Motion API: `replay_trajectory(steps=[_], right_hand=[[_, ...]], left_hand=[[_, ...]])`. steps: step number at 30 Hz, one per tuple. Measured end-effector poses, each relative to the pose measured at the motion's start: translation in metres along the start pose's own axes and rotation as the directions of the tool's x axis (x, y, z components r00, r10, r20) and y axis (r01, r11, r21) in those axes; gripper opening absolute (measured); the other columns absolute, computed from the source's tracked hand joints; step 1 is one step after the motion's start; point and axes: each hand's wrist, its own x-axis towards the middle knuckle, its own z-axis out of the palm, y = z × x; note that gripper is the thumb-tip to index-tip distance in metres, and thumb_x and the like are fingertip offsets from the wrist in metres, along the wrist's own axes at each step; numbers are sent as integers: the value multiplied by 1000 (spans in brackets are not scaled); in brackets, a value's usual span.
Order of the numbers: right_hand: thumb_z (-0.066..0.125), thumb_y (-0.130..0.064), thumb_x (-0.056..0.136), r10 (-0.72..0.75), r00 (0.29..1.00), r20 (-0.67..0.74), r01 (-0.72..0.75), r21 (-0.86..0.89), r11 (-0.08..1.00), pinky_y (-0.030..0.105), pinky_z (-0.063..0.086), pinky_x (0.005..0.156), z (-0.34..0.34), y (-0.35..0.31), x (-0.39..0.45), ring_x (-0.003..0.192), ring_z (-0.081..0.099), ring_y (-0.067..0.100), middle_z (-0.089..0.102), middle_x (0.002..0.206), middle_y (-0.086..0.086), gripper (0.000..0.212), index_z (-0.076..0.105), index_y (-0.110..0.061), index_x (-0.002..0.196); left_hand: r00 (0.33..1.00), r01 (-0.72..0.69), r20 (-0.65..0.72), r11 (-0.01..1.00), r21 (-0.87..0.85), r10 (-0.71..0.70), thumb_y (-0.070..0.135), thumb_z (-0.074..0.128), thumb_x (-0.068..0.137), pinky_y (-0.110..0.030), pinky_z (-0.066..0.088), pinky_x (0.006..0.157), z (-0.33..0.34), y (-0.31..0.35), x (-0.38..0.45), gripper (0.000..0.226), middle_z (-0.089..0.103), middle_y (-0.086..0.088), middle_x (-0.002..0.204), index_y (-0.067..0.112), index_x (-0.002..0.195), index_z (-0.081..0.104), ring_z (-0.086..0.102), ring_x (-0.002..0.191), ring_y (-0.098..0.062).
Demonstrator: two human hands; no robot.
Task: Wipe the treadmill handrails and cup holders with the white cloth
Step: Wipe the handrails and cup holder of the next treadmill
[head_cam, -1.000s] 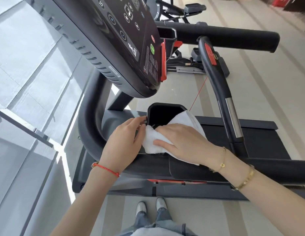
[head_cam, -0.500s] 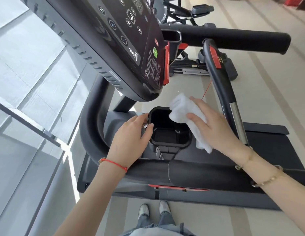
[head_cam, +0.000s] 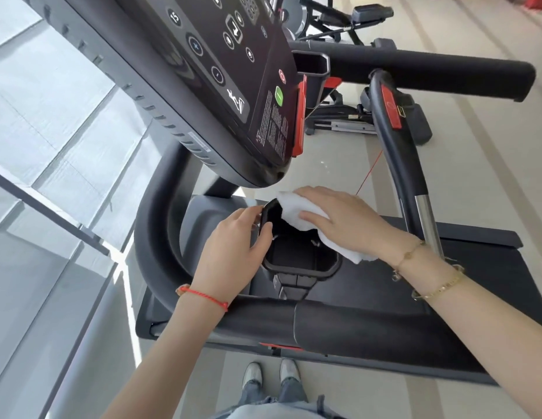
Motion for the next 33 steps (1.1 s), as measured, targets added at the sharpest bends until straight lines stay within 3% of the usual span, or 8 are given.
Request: replay_trajectory(steps=[6, 11, 15, 17, 20, 25, 28, 33], right_hand=[[37, -43, 100, -73, 997, -32, 68, -128, 989, 32, 32, 71, 10, -15, 18, 105, 55, 19, 57, 122, -10, 35, 38, -43, 136], [39, -42, 101, 63, 994, -92, -51, 122, 991, 31, 35, 79, 10, 10, -15, 108, 56, 19, 53, 131, -11, 38, 39, -37, 138], [42, -39, 101, 35, 999, 32, -39, 108, 993, 36, 40, 86, 1, 2, 5, 108, 55, 20, 59, 125, -7, 34, 46, -33, 134], [44, -38, 100, 97, 995, -35, -90, 166, 982, 35, 39, 83, 5, -4, 1, 104, 56, 18, 61, 119, -7, 32, 50, -32, 131], [45, -34, 101, 315, 933, -173, -235, 369, 899, 28, 31, 84, 22, -14, -28, 105, 46, 11, 49, 125, -10, 40, 40, -30, 140], [48, -30, 99, 457, 887, -72, -317, 624, 714, 29, 32, 93, 38, -32, -58, 122, 42, 16, 37, 144, -4, 61, 15, -33, 150], [46, -31, 101, 422, 906, -25, -343, 538, 770, 30, 34, 94, 26, -26, -46, 126, 43, 23, 40, 144, 3, 58, 17, -26, 150], [42, -31, 102, 328, 945, 18, -306, 411, 859, 24, 31, 81, 7, -15, -25, 112, 50, 20, 51, 129, 3, 43, 33, -22, 143]], left_hand=[[1000, -25, 2, 999, 42, 25, 30, 54, 94, -41, 53, 77, 3, -5, 2, 29, 67, 2, 96, 14, 116, 64, 62, 87, -16], [1000, -28, 1, 999, 45, 28, 36, 50, 94, -34, 53, 81, 3, -6, 2, 38, 66, 6, 102, 21, 127, 59, 62, 93, -11], [1000, -30, -7, 999, 34, 30, 34, 52, 94, -36, 53, 82, 4, -7, 3, 36, 66, 5, 103, 20, 127, 60, 62, 93, -11], [999, -36, -15, 999, 29, 37, 33, 53, 94, -37, 54, 81, 4, -7, 2, 35, 67, 4, 102, 20, 126, 60, 62, 93, -12], [999, -46, -9, 998, 33, 46, 34, 51, 95, -35, 54, 83, 4, -7, 2, 36, 67, 5, 102, 19, 126, 60, 62, 94, -10], [999, -46, -7, 998, 37, 46, 34, 51, 95, -24, 51, 82, 4, -7, 2, 38, 67, 5, 104, 17, 127, 60, 61, 93, -8], [999, -42, -5, 999, 33, 42, 34, 51, 95, -27, 52, 84, 4, -7, 2, 38, 67, 4, 104, 17, 128, 60, 61, 94, -9], [999, -53, -12, 998, 41, 53, 31, 53, 95, -30, 53, 82, 3, -7, 1, 36, 68, 2, 102, 15, 127, 61, 61, 91, -11]])
